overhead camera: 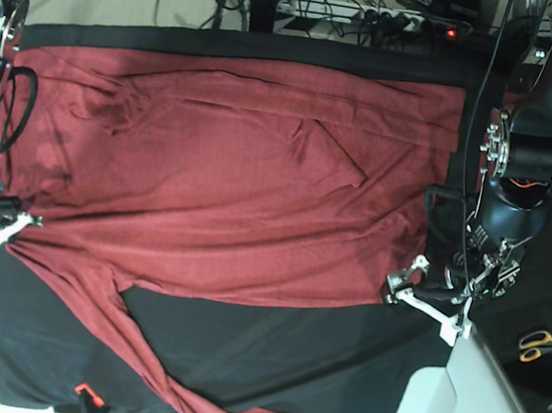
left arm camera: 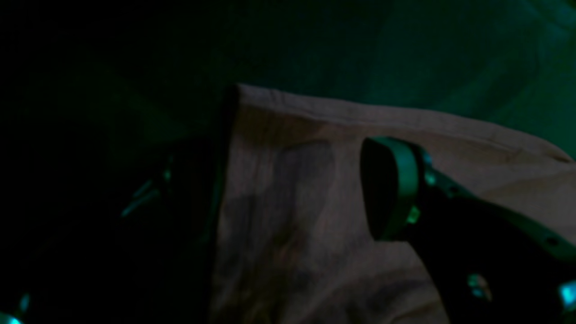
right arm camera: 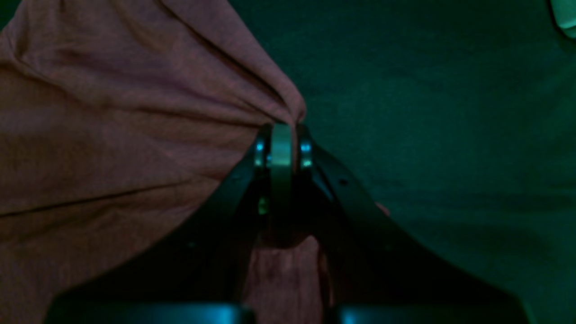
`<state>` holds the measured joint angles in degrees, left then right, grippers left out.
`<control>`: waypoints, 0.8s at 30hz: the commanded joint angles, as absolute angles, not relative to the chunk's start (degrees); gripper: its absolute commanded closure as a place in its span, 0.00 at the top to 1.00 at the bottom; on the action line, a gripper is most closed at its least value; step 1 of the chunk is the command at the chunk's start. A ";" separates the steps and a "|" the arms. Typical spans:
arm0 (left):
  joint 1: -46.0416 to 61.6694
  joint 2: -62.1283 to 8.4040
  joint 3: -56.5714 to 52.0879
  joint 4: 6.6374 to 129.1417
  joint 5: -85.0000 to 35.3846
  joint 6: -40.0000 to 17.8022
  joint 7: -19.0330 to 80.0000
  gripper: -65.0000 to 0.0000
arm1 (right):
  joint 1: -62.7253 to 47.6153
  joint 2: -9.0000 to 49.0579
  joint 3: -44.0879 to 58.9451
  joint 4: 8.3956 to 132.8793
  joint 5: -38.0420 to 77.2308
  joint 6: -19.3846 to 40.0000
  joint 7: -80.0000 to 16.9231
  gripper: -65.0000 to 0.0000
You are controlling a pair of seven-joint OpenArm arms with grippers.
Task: Fold the T-shirt properly
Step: 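Grasp the side edge near the hem with the left gripper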
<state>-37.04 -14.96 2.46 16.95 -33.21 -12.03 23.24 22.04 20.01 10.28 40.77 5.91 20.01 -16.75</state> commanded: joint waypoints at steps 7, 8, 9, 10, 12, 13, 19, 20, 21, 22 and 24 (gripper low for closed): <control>-37.14 -13.93 2.51 17.10 -33.01 -11.91 24.92 0.38 | 23.78 21.14 10.77 41.63 6.29 19.91 -15.52 0.00; -37.14 -13.93 2.51 17.10 -33.01 -11.91 24.66 0.38 | 23.69 21.23 10.77 41.63 6.29 19.91 -15.52 0.00; -37.14 -13.93 2.51 17.10 -33.01 -11.91 23.96 0.38 | 23.69 21.23 10.77 41.63 6.29 19.91 -15.52 0.00; -37.14 -14.11 2.51 16.31 -33.01 -11.82 23.34 0.37 | 23.69 21.23 10.77 41.63 6.29 19.91 -15.43 0.00; -37.23 -14.29 2.51 13.93 -33.01 -11.82 22.11 0.37 | 23.69 21.23 10.77 41.63 6.29 19.91 -15.43 0.00; -37.32 -14.37 2.51 12.97 -33.01 -11.82 21.05 0.37 | 23.69 21.23 10.77 41.63 6.29 19.91 -15.43 0.00; -37.14 -14.37 2.51 11.56 -33.01 -11.82 17.19 0.00 | 23.60 21.23 10.77 41.63 6.37 19.91 -15.43 0.00; -37.14 -14.37 2.51 11.56 -33.01 -11.82 16.22 0.00 | 23.60 21.14 10.77 41.63 6.37 19.91 -15.43 0.00; -37.14 -14.37 2.51 11.56 -33.01 -11.82 15.16 0.00 | 23.60 21.14 10.77 41.63 6.37 19.91 -15.43 0.00; -37.14 -14.46 2.51 11.56 -33.01 -11.82 14.46 0.00 | 23.60 21.05 10.77 41.63 6.37 19.91 -15.43 0.00; -37.32 -15.25 2.51 12.09 -33.01 -11.82 14.55 0.00 | 23.60 21.05 10.77 41.63 6.46 19.91 -15.16 0.00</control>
